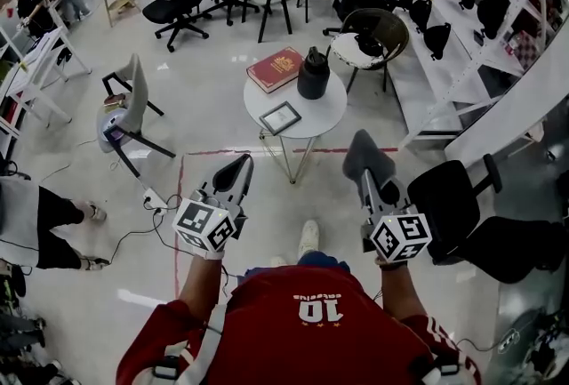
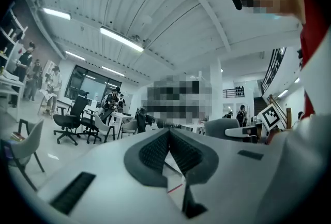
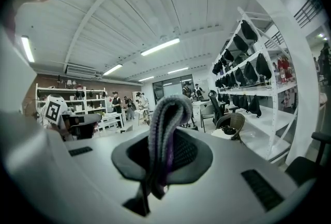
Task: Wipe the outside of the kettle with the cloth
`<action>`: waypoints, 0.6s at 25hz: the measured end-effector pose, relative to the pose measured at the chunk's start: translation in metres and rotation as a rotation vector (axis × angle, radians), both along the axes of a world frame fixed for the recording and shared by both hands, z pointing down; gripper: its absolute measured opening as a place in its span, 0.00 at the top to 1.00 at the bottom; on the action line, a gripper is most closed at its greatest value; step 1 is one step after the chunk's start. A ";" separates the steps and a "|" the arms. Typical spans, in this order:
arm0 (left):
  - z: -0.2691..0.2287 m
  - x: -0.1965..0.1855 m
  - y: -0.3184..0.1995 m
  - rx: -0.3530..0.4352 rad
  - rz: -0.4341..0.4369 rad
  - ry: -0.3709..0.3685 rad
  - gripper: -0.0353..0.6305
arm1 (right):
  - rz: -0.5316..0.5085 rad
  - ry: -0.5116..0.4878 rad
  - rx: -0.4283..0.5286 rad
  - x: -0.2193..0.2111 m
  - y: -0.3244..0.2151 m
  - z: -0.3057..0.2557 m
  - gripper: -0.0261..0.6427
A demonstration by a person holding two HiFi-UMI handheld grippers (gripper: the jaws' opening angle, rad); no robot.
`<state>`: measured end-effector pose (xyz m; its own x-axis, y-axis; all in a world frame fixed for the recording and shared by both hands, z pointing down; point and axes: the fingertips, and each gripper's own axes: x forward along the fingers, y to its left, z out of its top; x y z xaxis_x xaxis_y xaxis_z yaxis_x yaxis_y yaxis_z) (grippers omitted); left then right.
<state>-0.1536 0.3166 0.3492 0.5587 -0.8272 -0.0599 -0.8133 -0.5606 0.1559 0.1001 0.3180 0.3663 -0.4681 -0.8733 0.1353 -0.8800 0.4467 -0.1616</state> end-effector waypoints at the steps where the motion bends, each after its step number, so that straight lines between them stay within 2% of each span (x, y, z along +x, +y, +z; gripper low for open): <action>1: 0.000 0.000 -0.001 -0.003 -0.001 -0.001 0.94 | -0.005 -0.001 -0.002 -0.002 -0.004 0.000 0.88; 9: -0.002 -0.009 -0.022 -0.011 -0.043 -0.034 0.94 | -0.074 -0.009 0.006 -0.022 -0.040 -0.003 0.88; 15: -0.011 0.000 -0.062 -0.007 -0.049 -0.051 0.94 | -0.080 -0.027 0.012 -0.012 -0.083 -0.007 0.88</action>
